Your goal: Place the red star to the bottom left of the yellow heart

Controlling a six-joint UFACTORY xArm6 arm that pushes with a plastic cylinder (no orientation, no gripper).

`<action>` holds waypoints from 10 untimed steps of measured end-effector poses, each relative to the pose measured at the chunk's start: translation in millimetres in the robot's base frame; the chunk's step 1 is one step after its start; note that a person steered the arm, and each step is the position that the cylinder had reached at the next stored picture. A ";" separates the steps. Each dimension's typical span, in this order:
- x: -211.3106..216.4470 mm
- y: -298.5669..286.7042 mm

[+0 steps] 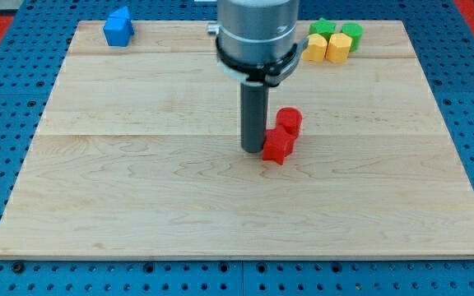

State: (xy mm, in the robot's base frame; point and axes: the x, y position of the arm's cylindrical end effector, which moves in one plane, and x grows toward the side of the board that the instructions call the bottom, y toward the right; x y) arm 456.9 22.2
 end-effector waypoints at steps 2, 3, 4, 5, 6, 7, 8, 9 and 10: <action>42.8 -14.3; 56.4 18.9; 16.5 32.3; -17.9 32.3; -40.8 32.2; -60.5 32.9; -82.3 54.1; -103.4 80.3; -122.4 98.7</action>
State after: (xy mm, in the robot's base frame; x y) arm 334.5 120.9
